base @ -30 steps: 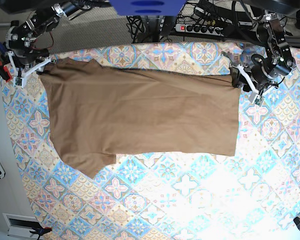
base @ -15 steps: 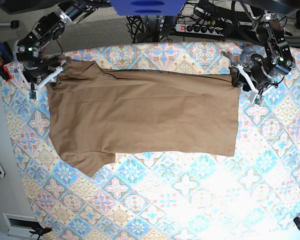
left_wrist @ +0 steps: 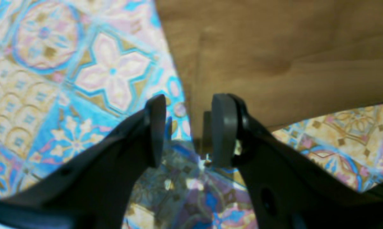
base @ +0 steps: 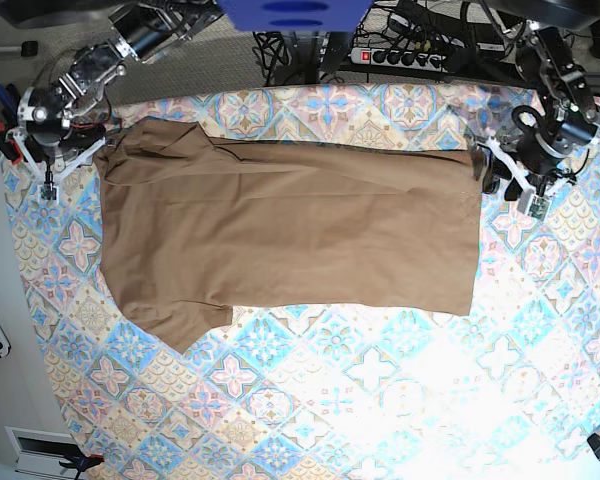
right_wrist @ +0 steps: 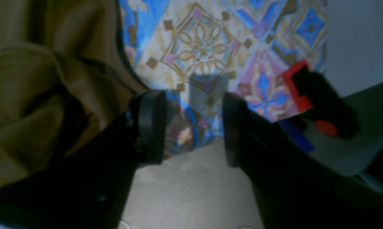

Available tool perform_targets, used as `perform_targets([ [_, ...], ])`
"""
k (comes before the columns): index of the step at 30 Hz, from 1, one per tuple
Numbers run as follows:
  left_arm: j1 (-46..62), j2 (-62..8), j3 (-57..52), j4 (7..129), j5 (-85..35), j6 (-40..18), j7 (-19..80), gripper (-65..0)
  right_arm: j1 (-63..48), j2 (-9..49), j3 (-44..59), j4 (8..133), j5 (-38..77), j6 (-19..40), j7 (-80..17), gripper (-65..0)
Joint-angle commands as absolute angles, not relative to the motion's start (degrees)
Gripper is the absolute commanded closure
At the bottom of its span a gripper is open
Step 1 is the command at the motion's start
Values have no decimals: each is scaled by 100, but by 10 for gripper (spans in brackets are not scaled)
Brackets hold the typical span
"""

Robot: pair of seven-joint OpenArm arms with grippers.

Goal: Layout the t-shirt on the table in an organized manner, then fold the t-shirt properly
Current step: 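Release the shirt edge with both grippers and lift them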

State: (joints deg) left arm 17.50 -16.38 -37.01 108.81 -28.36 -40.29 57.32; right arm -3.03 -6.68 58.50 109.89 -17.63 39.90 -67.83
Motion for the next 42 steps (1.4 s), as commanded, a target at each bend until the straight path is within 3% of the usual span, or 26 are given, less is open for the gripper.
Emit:
perform_targets([
  [1,1727,-1745,-3776,10976,-2870,-4000,5648,-242,-268,-611,5851,11116,-1736,4000,-6703,-266],
  [17,1851,-1604,-3556,11336,-2870,-4000,5666,-239,-259,-866,5771,11301,-1745,4000,-6607,-266],
  [25,1815,-1446,-3547,11407,-2862,-4000,5666,-238,-277,-875,5815,11310,-2053,4000,-5552,-266],
  [35,1798,-1437,-3073,11398,-2862,-4000,5666,-238,-321,-900,5815,11319,-2589,4000,-3292,-266],
  [42,1666,-1288,-3037,11389,-2853,-4000,5675,-238,-796,-900,5754,11319,-2070,4000,-3248,-266],
])
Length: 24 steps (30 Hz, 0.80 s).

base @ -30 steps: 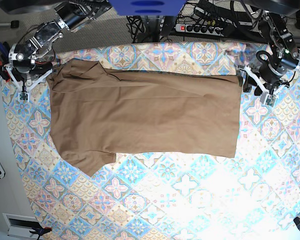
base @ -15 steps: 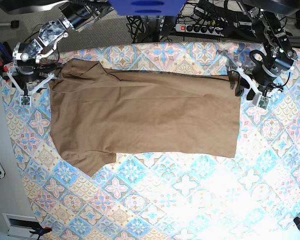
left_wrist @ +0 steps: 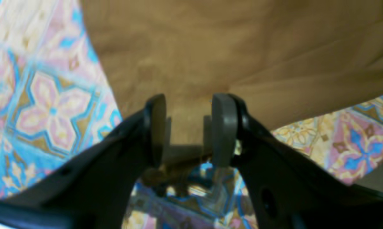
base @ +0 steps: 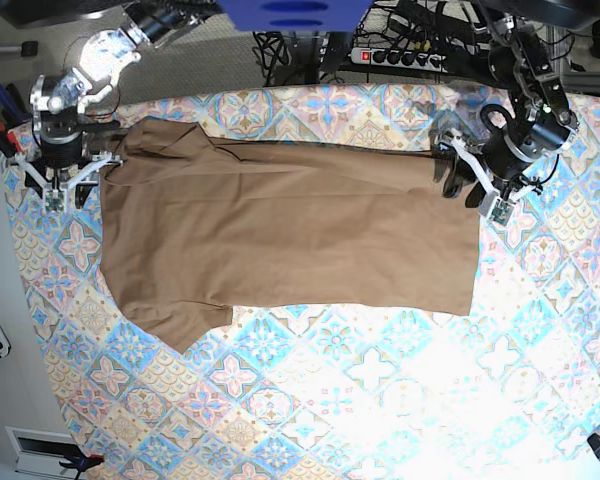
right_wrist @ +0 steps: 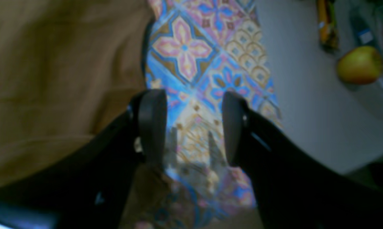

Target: Layout the t-shirt on the table in an organized manner, then fold the t-shirt properly

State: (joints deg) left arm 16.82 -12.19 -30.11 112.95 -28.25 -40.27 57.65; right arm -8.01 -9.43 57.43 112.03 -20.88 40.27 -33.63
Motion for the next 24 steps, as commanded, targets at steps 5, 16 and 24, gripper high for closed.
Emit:
perform_targets([
  [5,1587,-1288,-2809,11371,-2818,-4000,5675,-238,-1622,-900,5736,11319,-936,4000,-3187,-266],
  [16,1578,-1015,-2220,11389,-1938,-4000,5631,-238,-2642,-900,5411,11319,-163,4000,-3240,-266],
  [24,1578,-1033,-2229,11389,-1912,-4000,5631,-238,-2651,-900,5341,11319,-163,4000,-3073,-266],
])
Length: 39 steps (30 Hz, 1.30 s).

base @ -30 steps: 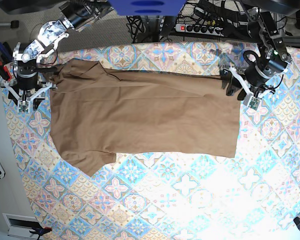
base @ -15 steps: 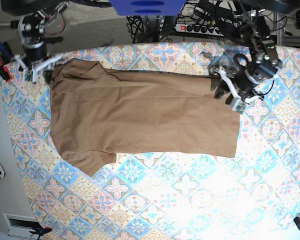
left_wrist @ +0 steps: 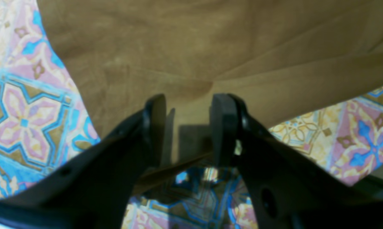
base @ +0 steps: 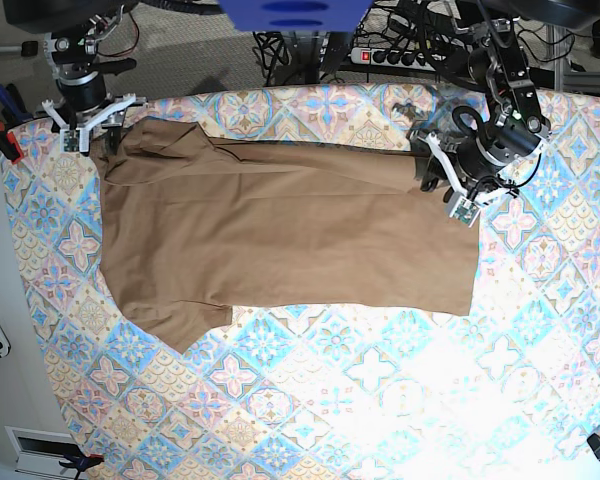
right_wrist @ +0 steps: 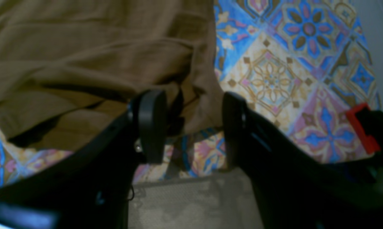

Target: Layout the t-shirt on the table in an organized manner, then fold the t-shirt properly

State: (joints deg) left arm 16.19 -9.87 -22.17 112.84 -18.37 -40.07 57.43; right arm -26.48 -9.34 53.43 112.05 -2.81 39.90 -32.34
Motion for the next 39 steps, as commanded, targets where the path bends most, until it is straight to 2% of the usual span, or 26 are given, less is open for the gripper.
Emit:
perform_targets([
  [1,1578,-1042,-2229,11380,-1903,-4000,5631,-238,-2677,-900,5244,11319,-163,4000,-2967,-266],
  [8,1578,-1042,-2229,11380,-1903,-4000,5631,-238,-3354,-900,4198,11301,-154,4000,-2211,-266],
  [22,1587,-1051,-2246,11380,-1903,-4000,5631,-238,-3345,-900,4224,11275,-145,4000,-2220,-266],
  [35,1587,-1051,-2246,11380,-1903,-4000,5631,-238,-3336,-900,4813,11213,-127,4000,-2211,-266],
  [39,1587,-1051,-2246,11380,-1903,-4000,5631,-238,-2826,-892,4831,11152,-145,4000,-2211,-266],
])
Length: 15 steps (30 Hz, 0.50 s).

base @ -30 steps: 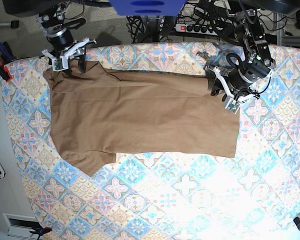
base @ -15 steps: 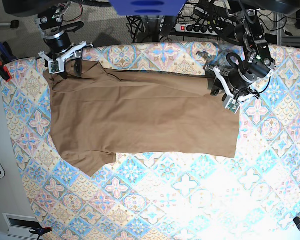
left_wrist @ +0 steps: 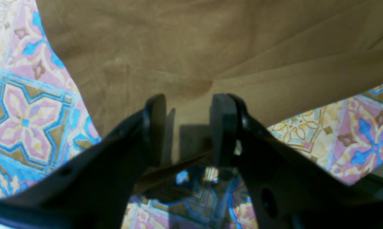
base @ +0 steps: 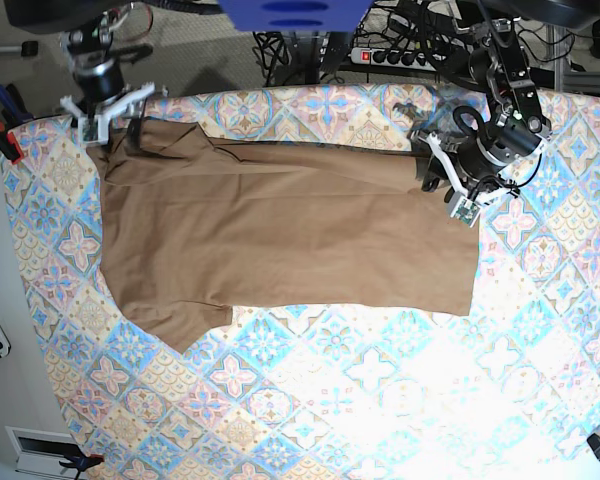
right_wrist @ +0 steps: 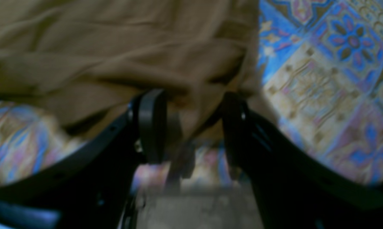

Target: Layout the t-shirt on the table in an organized manner, then fold the t-shirt properly

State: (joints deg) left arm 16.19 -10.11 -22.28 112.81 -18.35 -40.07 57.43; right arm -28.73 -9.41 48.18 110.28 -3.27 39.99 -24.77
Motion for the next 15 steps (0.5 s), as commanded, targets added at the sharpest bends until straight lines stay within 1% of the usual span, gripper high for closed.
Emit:
perform_targets([
  [1,1587,-1051,-2246,11380,-1903,-4000,5631,-238,-2642,-892,4848,11152,-145,4000,-2211,-266],
  [15,1587,-1051,-2255,11380,-1903,-4000,5631,-238,-2571,-884,4901,11081,-154,4000,-2220,-266],
])
